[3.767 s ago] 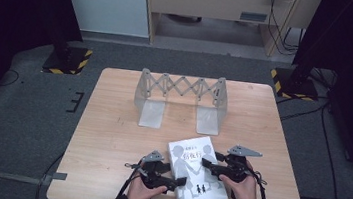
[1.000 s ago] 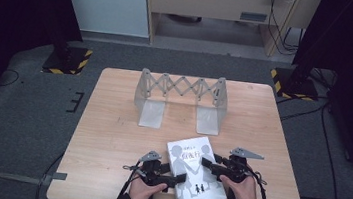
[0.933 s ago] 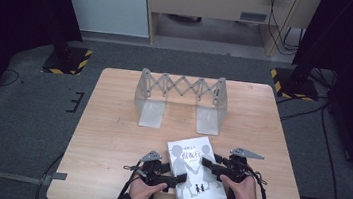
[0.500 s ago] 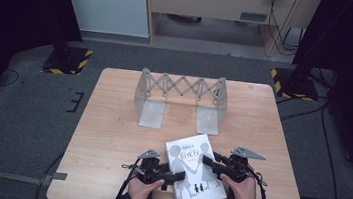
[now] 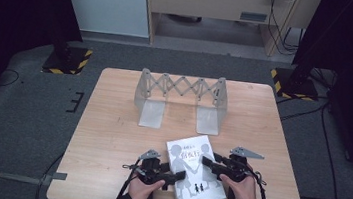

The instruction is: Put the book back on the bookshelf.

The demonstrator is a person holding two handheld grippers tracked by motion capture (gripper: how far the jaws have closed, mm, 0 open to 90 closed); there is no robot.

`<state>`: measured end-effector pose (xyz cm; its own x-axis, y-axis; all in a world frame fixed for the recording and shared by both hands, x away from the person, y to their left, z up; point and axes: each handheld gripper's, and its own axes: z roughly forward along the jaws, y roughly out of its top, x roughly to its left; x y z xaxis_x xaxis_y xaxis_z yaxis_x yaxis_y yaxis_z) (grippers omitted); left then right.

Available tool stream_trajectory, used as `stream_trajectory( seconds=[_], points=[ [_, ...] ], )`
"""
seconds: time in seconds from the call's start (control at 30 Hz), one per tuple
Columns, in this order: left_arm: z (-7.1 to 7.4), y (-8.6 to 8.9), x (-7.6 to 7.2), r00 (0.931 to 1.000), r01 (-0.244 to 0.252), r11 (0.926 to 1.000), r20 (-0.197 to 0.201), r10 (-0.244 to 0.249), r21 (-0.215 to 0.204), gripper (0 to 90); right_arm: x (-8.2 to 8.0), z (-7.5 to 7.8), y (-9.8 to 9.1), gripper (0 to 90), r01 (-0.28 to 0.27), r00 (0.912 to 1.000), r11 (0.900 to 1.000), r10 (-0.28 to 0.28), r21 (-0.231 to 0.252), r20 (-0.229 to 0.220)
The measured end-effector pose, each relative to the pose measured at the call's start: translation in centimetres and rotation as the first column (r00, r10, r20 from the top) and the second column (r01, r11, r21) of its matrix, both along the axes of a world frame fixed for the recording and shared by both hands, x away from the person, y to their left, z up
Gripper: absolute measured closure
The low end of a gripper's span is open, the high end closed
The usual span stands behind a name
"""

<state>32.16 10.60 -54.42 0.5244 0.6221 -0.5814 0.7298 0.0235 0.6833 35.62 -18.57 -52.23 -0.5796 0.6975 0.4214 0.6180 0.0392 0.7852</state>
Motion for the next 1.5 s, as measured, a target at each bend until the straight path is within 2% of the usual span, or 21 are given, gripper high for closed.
stream_trajectory(
  seconds=[0.17, 0.3, 0.4, 0.43, 0.47, 0.5, 0.63, 0.77, 0.87, 0.97, 1.03, 1.13, 1.17, 1.27, 1.37, 1.43, 1.47, 1.5],
  points=[
    [-0.3, -0.2, -0.2, 0.9997, -0.023, 0.9993, 0.01, 0.023, -0.029, 14.1, 0.2, -0.4, -0.1, 38.4, -0.02, 0.9996, 0.9998, 0.02, -0.001, -0.018],
    [-0.3, -0.3, -0.2, 0.9995, -0.031, 0.9991, 0.01, 0.031, -0.028, 13.7, 0.2, -0.7, 0.1, 31.6, -0.038, 0.9989, 0.9992, 0.037, -0.01, -0.027],
    [-0.2, -0.5, -0.2, 0.9996, -0.02, 0.9997, 0.021, 0.02, -0.011, 12.3, 0.2, -1.1, 0.4, 25.8, -0.043, 0.9981, 0.999, 0.044, 0.013, -0.044],
    [-0.2, -0.6, -0.2, 0.9996, -0.014, 0.9999, 0.026, 0.014, 0.002, 8.6, 0.2, -1.1, 0.6, 25.9, -0.038, 0.9986, 0.9992, 0.038, 0.009, -0.036],
    [-0.1, -0.8, -0.2, 0.9994, -0.004, 0.9998, 0.034, 0.003, 0.019, 8.6, 0.2, -1.1, 0.6, 25.9, -0.038, 0.9986, 0.9992, 0.038, 0.009, -0.036],
    [0.0, -1.0, -0.2, 0.9992, -0.002, 0.9996, 0.04, 0.0, 0.03, 3.7, 0.1, -1.1, 0.6, 26.0, -0.038, 0.9988, 0.9993, 0.038, 0.004, -0.032],
    [0.0, -1.3, -0.2, 0.9992, -0.003, 0.9997, 0.04, 0.002, 0.023, 0.0, 0.1, -1.0, 0.6, 26.2, -0.036, 0.9989, 0.9994, 0.036, 0.001, -0.031],
    [-0.1, -1.2, -0.1, 0.9992, 0.007, 0.9998, 0.039, -0.008, 0.016, 0.0, 0.1, -1.0, 0.6, 26.2, -0.035, 0.9988, 0.9994, 0.035, 0.001, -0.034],
    [0.0, -1.1, -0.1, 0.9989, 0.018, 0.999, 0.043, -0.02, 0.04, 1.8, 0.1, -1.0, 0.6, 26.2, -0.036, 0.9988, 0.9994, 0.036, 0.001, -0.034],
    [0.0, -1.1, 0.0, 0.9989, 0.012, 0.9989, 0.045, -0.014, 0.044, 3.2, 0.2, -1.0, 0.6, 26.2, -0.034, 0.9988, 0.9994, 0.034, 0.003, -0.036],
    [-0.1, -0.9, 0.2, 0.9994, -0.003, 0.9997, 0.035, 0.002, 0.023, 5.3, 0.2, -1.0, 0.6, 26.2, -0.027, 0.999, 0.9996, 0.027, 0.001, -0.035],
    [-0.3, -0.3, 0.5, 0.9992, -0.038, 0.9987, 0.006, 0.039, -0.034, 16.6, 0.1, -0.7, 0.6, 30.7, -0.003, 0.9997, 0.9999, 0.003, -0.011, -0.023],
    [-0.4, -0.2, 0.5, 0.999, -0.044, 0.998, 0.001, 0.044, -0.045, 16.6, 0.1, -0.7, 0.6, 30.7, -0.003, 0.9997, 0.9999, 0.003, -0.011, -0.023],
    [-0.4, 0.0, 0.5, 0.9988, -0.049, 0.9974, -0.004, 0.049, -0.053, 18.8, 0.0, -0.5, 0.5, 34.9, -0.002, 1.0, 0.9998, 0.002, -0.021, -0.004],
    [-0.4, 0.2, 0.4, 0.9988, -0.048, 0.9969, 0.003, 0.048, -0.062, 20.9, -0.2, 0.0, 0.4, 40.0, -0.003, 0.9999, 0.9998, 0.003, -0.021, 0.017],
    [0.0, 0.3, 0.4, 0.9983, -0.049, 0.9963, 0.028, 0.051, -0.07, 21.8, -0.2, 0.2, 0.3, 41.0, -0.004, 0.9997, 0.9998, 0.004, -0.018, 0.023],
    [0.2, 0.4, 0.4, 0.9976, -0.054, 0.9952, 0.039, 0.057, -0.082, 23.6, -0.3, 0.4, 0.2, 42.1, 0.0, 0.9996, 1.0, 0.0, -0.006, 0.027],
    [0.5, 0.5, 0.4, 0.9971, -0.049, 0.9947, 0.055, 0.054, -0.091, 27.1, -0.4, 0.7, -0.1, 45.6, 0.0, 0.9984, 0.9998, -0.001, 0.019, 0.057]
  ],
)
